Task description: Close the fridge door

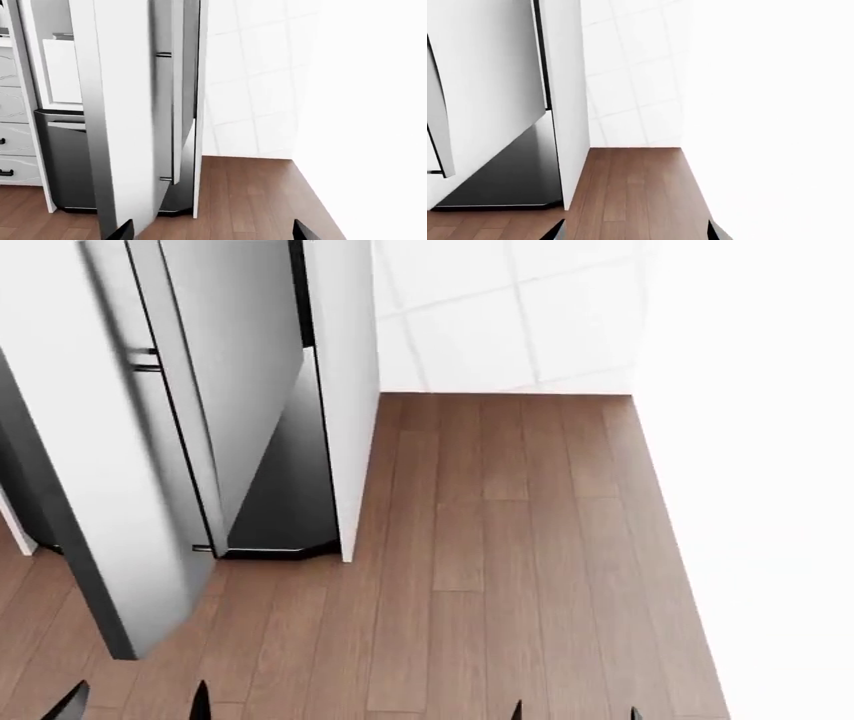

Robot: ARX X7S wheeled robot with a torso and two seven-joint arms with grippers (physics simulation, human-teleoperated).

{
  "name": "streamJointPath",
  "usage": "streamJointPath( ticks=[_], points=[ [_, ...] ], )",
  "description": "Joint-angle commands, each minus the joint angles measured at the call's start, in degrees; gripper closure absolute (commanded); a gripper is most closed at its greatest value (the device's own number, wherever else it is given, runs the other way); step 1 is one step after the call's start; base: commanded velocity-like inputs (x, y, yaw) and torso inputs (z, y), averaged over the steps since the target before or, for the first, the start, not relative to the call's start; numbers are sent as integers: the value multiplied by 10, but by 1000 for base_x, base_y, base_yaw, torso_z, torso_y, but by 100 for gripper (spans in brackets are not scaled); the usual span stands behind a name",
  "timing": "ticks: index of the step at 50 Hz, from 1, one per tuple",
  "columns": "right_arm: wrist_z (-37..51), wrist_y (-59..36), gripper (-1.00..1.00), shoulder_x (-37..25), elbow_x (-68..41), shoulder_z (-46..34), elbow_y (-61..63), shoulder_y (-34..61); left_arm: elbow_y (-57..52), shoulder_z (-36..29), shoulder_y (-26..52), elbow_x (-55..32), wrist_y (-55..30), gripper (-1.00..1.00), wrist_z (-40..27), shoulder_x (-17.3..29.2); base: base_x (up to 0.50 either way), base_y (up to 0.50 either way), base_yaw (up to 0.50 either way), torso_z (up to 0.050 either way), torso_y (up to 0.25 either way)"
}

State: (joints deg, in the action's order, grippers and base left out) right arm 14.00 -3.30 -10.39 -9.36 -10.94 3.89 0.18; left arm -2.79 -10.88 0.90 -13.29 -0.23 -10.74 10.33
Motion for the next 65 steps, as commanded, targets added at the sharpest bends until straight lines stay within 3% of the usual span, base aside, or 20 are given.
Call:
streamJointPath(
  ticks=[1,7,33,55,65],
  points=[
    [-5,10,-100,-4,-1,-10,6,1,1,-2,1,-3,1,-100,-3,4,0,0,0,0,0],
    [-10,4,-100,-6,-9,-14,4,5,3,-5,3,-4,2,-100,-5,5,55,0,0,0,0],
    [-1,-6,-100,-12,-7,-27,2,10,6,-12,4,-7,4,-100,-10,12,500,0,0,0,0],
    [-3,3,-100,-17,-35,-22,7,4,3,-17,6,-12,6,-100,-18,15,0,-381,0,0,0],
    [0,-8,-100,-22,-30,-30,12,8,-4,-19,4,-16,4,-100,-21,17,166,0,0,0,0]
  ],
)
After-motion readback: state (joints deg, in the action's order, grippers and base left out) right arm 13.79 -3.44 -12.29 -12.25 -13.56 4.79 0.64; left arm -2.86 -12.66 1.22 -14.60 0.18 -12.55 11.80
